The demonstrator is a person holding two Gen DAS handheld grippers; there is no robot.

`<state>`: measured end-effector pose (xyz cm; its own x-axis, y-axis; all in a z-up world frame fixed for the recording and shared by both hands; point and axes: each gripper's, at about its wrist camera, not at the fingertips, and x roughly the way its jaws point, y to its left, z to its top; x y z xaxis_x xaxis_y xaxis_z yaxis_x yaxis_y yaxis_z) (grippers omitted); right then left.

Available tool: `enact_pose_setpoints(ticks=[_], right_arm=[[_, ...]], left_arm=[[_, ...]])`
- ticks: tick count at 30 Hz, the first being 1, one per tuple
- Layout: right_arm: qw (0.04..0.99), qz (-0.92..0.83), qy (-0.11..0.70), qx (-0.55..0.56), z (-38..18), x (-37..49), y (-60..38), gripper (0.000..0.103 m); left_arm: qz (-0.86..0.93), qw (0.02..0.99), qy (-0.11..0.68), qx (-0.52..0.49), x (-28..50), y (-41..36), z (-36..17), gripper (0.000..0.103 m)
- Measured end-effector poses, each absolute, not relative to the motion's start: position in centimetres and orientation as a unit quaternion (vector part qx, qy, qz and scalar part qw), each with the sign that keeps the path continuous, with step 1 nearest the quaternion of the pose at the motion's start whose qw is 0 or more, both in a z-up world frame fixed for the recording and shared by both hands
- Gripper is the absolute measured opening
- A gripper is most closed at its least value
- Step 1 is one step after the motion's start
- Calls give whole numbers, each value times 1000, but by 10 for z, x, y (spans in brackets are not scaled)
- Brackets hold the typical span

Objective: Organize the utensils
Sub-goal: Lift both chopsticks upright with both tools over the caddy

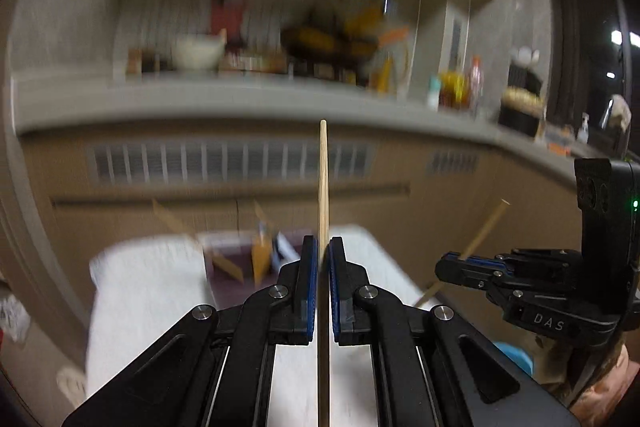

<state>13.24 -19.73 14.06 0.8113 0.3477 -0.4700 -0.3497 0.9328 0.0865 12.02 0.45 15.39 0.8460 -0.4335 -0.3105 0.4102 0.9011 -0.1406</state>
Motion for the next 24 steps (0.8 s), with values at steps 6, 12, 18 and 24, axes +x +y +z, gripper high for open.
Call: enact_pose_setpoints(ticks=[6, 12, 18, 24], right_arm=[[973, 176, 146, 2, 219, 159, -187, 7], [978, 158, 133, -20, 233, 203, -174, 7], [974, 152, 164, -16, 211, 240, -179, 7], [973, 143, 182, -18, 187, 265, -175, 7]], left_arm=[[-204, 975, 69, -55, 139, 11, 213, 6], [-182, 981, 29, -57, 186, 22, 223, 6], [-178, 978, 55, -91, 241, 25, 195, 6], [-162, 977, 70, -122, 287, 28, 153, 6]])
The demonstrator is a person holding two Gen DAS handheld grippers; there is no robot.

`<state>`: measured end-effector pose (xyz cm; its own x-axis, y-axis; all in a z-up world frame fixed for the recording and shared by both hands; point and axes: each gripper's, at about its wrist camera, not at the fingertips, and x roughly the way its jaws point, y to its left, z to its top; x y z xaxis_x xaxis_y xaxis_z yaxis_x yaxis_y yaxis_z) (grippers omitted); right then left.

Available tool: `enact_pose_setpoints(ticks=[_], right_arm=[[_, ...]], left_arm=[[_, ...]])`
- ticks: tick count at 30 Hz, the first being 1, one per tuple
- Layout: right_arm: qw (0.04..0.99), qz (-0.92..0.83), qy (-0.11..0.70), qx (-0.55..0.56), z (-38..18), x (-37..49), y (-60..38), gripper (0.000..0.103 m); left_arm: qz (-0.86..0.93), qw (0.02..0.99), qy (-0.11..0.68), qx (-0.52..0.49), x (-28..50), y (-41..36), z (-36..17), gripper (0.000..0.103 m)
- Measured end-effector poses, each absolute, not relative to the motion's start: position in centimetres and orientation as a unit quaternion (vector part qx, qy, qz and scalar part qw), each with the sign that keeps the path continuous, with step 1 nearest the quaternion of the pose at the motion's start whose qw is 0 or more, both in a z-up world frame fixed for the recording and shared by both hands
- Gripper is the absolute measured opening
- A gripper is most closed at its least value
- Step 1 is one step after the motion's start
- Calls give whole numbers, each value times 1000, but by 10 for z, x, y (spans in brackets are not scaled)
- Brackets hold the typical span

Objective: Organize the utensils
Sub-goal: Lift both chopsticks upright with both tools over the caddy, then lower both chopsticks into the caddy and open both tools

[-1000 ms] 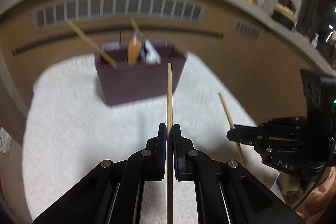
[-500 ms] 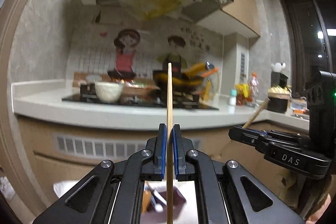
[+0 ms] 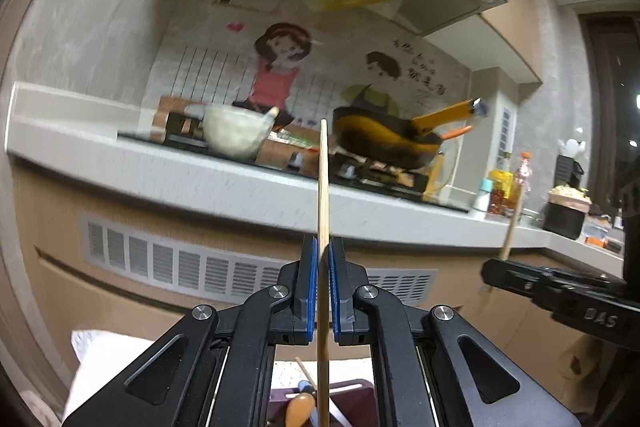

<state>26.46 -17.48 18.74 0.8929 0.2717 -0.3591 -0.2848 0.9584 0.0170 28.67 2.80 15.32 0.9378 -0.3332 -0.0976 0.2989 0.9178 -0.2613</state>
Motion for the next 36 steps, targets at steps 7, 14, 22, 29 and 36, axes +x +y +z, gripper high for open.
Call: enact_pose_setpoints(ticks=[7, 14, 22, 29, 36], right_arm=[[970, 129, 203, -33, 148, 298, -167, 7], [957, 137, 252, -33, 105, 324, -160, 7], [937, 144, 316, -16, 52, 332, -158, 7], [929, 137, 345, -8, 32, 315, -162, 8], [928, 125, 352, 2, 26, 280, -167, 39]], left_arm=[[-152, 971, 105, -150, 326, 30, 93, 6], [-130, 976, 121, -127, 329, 22, 48, 6], [-110, 969, 192, -111, 313, 19, 2, 6], [-102, 959, 236, -121, 294, 22, -3, 18], [-89, 957, 251, -119, 254, 25, 5, 34]])
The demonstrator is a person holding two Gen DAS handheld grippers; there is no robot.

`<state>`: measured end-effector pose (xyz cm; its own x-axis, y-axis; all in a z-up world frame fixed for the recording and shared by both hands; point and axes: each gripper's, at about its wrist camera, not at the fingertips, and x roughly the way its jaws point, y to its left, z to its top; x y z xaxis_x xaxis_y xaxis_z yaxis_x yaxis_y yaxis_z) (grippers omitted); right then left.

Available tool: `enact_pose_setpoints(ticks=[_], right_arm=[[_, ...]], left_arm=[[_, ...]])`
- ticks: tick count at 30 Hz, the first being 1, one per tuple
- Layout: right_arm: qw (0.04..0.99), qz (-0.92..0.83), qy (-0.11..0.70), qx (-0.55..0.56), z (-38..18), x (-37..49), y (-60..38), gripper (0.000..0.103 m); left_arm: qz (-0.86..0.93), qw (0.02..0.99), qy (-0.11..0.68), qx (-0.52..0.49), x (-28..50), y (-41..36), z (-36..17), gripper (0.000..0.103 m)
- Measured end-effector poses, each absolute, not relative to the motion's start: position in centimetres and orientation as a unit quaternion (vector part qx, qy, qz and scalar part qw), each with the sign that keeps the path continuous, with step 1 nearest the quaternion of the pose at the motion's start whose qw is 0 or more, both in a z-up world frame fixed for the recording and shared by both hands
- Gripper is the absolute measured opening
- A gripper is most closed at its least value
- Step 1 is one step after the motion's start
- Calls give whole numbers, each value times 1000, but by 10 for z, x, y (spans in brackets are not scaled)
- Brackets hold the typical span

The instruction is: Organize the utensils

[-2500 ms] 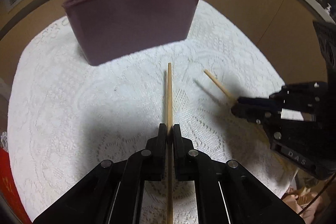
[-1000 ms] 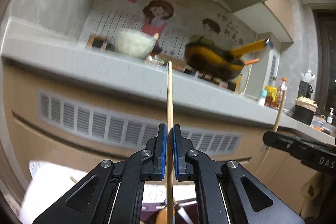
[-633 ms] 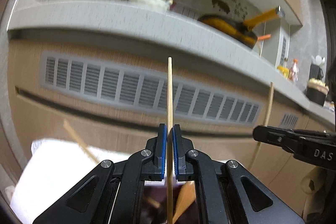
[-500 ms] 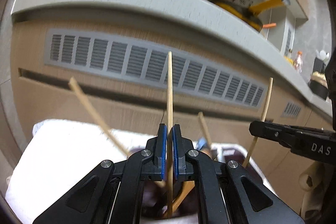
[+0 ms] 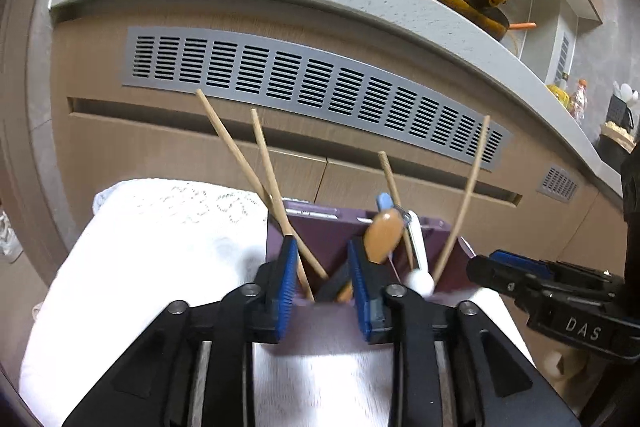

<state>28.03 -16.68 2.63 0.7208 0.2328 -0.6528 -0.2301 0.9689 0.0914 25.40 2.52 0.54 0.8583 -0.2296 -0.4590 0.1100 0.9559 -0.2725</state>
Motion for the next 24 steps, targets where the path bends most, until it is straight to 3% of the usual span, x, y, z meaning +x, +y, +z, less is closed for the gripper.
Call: enact_pose_setpoints(ticks=[2, 4, 6, 8, 11, 14, 16, 24], right_arm=[[929, 124, 349, 13, 27, 263, -171, 42], [928, 127, 350, 22, 27, 248, -175, 44], [927, 129, 351, 29, 26, 230, -179, 54], [929, 126, 347, 32, 24, 211, -181, 67], [935, 112, 335, 26, 23, 179, -187, 73], [947, 93, 308, 4, 29, 147, -185, 90], [959, 74, 273, -12, 36, 121, -184, 97], [983, 6, 182, -21, 50, 61, -180, 102]], left_arm=[[-90, 957, 252, -113, 237, 24, 11, 51], [-92, 958, 252, -105, 221, 22, 16, 60], [-96, 956, 258, -98, 203, 19, 20, 74], [-101, 955, 265, -91, 185, 18, 22, 96], [-92, 960, 256, -66, 152, 16, 26, 103], [-70, 968, 237, -44, 127, 14, 34, 103], [-56, 974, 218, -36, 104, 16, 38, 103], [-12, 978, 210, -7, 56, 14, 41, 103]])
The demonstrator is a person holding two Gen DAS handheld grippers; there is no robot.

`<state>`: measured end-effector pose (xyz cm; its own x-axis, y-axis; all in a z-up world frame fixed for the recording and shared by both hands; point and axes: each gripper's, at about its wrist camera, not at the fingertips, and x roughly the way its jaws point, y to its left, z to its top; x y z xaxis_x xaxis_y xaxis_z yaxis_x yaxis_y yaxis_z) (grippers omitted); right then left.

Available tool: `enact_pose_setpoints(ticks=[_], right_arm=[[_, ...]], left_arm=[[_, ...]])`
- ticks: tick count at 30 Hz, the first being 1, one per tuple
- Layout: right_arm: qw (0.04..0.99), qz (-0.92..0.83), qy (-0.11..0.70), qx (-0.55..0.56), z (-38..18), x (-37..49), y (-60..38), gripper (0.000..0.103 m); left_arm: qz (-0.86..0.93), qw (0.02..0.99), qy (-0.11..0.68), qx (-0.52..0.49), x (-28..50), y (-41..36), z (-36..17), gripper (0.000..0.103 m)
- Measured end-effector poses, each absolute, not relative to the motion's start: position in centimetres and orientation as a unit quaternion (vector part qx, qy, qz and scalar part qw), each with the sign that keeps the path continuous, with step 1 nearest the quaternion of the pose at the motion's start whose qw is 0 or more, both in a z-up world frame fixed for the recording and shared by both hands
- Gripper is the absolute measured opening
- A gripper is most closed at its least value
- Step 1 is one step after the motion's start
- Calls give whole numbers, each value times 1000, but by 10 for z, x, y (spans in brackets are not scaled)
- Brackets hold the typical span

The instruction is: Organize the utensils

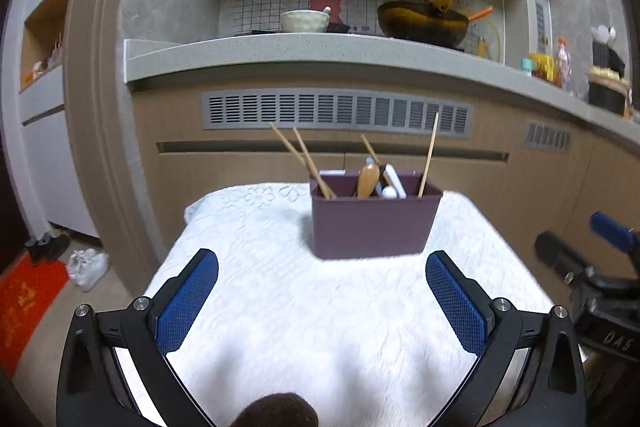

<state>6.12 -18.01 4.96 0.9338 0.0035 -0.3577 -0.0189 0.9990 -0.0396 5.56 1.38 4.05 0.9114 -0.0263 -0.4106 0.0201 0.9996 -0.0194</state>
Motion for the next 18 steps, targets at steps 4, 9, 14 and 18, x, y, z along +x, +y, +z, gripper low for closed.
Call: enact_pose_setpoints(ticks=[4, 9, 14, 18], right_arm=[[981, -14, 191, -12, 45, 53, -193, 102], [977, -12, 214, -3, 37, 54, -201, 102], [978, -12, 208, -12, 37, 52, -199, 102], [978, -8, 209, -16, 37, 52, -196, 102]], left_arm=[[-15, 976, 218, 8, 47, 10, 36, 103], [-15, 976, 219, 4, 47, 11, 36, 103], [-19, 976, 218, -1, 47, 11, 38, 103], [-21, 975, 219, -2, 47, 10, 38, 103]])
